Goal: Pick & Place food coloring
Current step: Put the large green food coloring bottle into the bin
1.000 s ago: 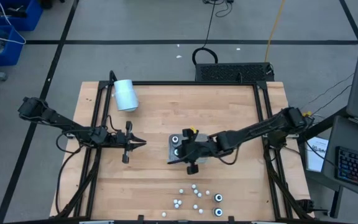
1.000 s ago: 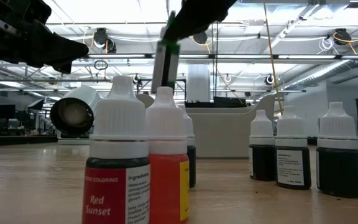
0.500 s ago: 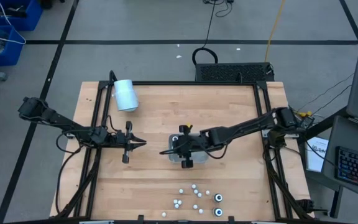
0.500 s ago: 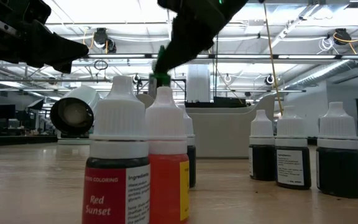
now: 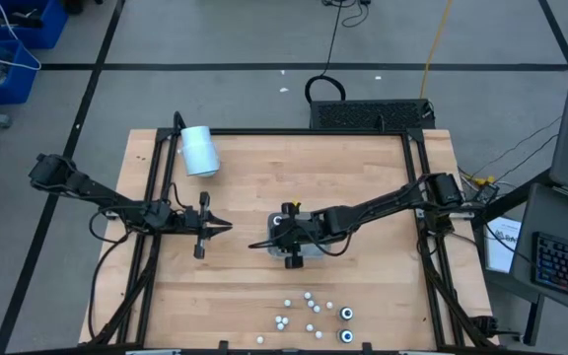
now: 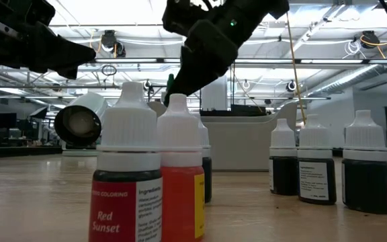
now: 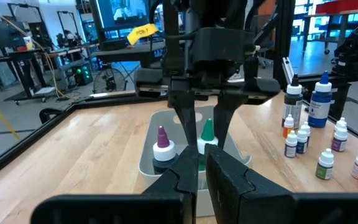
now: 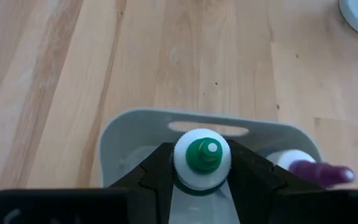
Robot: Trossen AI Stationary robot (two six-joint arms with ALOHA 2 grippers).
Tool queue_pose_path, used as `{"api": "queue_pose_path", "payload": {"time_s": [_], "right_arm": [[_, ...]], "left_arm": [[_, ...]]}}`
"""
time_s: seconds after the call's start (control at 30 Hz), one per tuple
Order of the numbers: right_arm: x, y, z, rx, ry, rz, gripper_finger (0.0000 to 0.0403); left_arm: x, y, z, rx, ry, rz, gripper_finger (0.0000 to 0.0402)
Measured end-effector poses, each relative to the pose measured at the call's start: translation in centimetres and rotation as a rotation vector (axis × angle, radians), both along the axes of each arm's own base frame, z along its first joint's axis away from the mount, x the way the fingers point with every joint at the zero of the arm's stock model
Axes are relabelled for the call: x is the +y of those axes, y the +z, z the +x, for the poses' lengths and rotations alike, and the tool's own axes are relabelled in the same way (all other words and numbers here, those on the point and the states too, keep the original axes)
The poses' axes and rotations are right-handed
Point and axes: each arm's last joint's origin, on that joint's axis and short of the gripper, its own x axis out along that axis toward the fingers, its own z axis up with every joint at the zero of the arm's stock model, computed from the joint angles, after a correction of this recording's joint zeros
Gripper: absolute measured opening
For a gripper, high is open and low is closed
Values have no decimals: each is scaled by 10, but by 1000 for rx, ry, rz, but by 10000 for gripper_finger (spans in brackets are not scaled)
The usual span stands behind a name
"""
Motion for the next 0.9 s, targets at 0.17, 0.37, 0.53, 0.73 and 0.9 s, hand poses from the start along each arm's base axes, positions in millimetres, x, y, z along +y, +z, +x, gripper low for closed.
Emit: {"api": "queue_pose_path", "payload": {"time_s": [0.17,0.37,0.53,0.73,0.9], "right_arm": [[-1,-3,1,6,-7,-1,116],[-1,-6,3,9,-4,3,118],[-1,-8,3,15,11,13,121],[0,-8,4,7,26,35,133],[1,-8,4,10,21,55,146]], "left_arm": [[0,0,0,0,-1,5,37],[0,0,0,0,0,5,37],[0,0,0,0,0,5,37],[0,0,0,0,-1,3,37],[0,0,0,1,0,2,37]]}}
